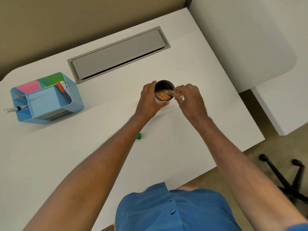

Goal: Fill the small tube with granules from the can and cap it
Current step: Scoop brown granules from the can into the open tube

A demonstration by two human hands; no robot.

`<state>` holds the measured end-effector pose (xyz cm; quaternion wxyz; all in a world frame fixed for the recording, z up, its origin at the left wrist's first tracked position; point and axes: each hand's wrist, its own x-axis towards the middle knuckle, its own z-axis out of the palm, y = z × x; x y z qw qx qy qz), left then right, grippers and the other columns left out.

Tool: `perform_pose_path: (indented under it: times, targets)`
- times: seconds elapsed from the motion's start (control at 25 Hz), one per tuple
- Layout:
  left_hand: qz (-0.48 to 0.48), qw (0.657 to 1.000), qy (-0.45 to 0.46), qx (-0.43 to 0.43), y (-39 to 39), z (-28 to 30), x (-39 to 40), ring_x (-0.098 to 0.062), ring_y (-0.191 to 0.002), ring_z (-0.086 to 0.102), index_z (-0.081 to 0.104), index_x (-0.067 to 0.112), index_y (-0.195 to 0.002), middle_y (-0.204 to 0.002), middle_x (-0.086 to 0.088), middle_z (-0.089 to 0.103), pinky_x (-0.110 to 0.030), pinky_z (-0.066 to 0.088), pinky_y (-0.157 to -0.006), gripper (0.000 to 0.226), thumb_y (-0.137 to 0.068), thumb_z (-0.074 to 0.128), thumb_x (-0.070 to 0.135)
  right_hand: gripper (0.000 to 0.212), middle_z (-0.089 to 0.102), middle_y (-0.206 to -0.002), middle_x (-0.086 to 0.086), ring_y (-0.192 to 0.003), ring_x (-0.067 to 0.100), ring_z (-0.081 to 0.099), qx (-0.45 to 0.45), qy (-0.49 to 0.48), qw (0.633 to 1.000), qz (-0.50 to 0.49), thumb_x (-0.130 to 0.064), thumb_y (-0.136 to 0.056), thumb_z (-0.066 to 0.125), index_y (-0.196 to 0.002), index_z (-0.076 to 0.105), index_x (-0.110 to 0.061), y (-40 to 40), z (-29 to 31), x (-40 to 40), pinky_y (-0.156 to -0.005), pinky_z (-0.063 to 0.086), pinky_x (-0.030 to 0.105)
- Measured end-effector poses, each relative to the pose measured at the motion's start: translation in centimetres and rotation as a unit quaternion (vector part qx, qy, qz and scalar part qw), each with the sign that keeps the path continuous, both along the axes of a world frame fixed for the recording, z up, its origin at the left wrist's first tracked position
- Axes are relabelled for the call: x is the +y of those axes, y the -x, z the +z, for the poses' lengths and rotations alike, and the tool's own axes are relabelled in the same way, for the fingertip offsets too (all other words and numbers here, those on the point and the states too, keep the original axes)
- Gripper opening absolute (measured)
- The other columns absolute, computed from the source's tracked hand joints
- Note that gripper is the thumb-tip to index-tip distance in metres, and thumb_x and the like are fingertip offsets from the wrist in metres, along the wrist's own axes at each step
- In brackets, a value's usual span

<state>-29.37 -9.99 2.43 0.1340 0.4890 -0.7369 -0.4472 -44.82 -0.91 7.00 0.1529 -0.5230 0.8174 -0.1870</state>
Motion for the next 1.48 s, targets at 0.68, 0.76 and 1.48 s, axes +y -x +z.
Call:
perform_pose_path:
  times: [0.68, 0.76, 1.48]
  targets:
    - [0.006, 1.0, 0.02, -0.01, 0.7, -0.3, 0.4, -0.024, -0.138, 0.044, 0.034, 0.017, -0.152, -0.152, -0.008, 0.043, -0.039, 0.048, -0.108, 0.09, -0.08, 0.085, 0.03, 0.03, 0.062, -0.111, 0.007, -0.102, 0.025, 0.063, -0.004, -0.001, 1.0, 0.011, -0.009, -0.094, 0.07, -0.123, 0.069, -0.018, -0.4, 0.9, -0.7, -0.08, 0.05, 0.032]
    - [0.007, 1.0, 0.019, -0.011, 0.7, -0.3, 0.4, -0.024, -0.138, 0.044, 0.034, 0.016, -0.152, -0.151, -0.008, 0.043, -0.039, 0.048, -0.108, 0.09, -0.08, 0.085, 0.03, 0.029, 0.062, -0.11, 0.007, -0.101, 0.025, 0.063, -0.002, -0.001, 1.0, 0.011, -0.011, -0.095, 0.069, -0.122, 0.069, -0.018, -0.4, 1.0, -0.8, -0.08, 0.053, 0.034]
    - [0.012, 1.0, 0.015, 0.001, 0.7, -0.6, 0.4, -0.022, -0.135, 0.045, 0.038, 0.019, -0.149, -0.148, -0.006, 0.045, -0.04, 0.051, -0.105, 0.085, -0.079, 0.085, 0.031, 0.027, 0.063, -0.116, 0.004, -0.092, 0.018, 0.065, -0.034, 0.004, 0.999, -0.015, -0.014, -0.094, 0.072, -0.12, 0.071, -0.02, -0.1, 0.1, -0.9, -0.08, 0.052, 0.028]
